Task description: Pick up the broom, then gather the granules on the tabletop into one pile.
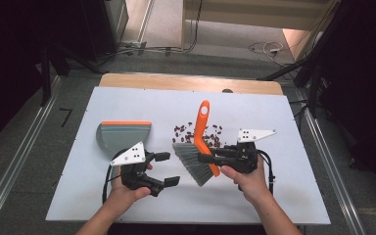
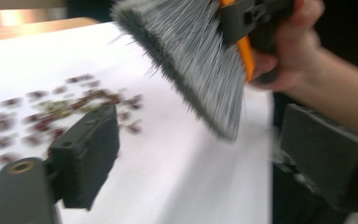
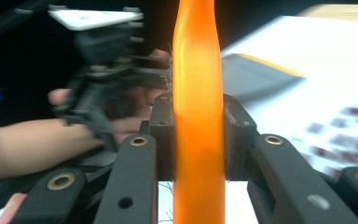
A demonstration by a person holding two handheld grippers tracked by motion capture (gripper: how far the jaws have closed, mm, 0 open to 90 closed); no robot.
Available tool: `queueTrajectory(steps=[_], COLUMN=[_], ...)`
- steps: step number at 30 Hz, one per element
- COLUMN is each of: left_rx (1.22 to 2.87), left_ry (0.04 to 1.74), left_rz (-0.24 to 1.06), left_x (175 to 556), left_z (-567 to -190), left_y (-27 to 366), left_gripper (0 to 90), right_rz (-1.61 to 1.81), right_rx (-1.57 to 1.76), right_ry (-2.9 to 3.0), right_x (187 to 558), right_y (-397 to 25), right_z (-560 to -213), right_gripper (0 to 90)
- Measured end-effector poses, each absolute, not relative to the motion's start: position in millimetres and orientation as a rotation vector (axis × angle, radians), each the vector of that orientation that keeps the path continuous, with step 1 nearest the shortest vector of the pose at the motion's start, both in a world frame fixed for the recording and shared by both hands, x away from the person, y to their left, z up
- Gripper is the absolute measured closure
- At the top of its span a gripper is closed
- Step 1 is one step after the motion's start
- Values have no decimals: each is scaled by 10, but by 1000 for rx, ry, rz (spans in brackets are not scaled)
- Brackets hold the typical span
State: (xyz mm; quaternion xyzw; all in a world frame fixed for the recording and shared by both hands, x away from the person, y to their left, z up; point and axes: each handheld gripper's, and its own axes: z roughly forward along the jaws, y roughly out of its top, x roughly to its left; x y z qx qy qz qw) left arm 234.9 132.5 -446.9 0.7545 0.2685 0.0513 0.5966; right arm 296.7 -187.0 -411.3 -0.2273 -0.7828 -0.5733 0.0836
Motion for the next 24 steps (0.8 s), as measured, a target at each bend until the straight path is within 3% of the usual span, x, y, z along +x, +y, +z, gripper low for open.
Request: queueTrajectory(steps=[7, 24], left_rx=[1741, 1734], left_ry=[681, 729], left_rz=[189, 257], left_x=[2330, 2283], left_z=[-4466, -4502], left_y=[1530, 1801], left_gripper=[6, 0], right_rz=[-1692, -1594], right_rx=[-842, -1176], right_ry=[-2479, -2724], right_x=[3010, 3174], right_y=[-1995, -2271], right_z=[-4040, -4004], right_gripper=[690, 689])
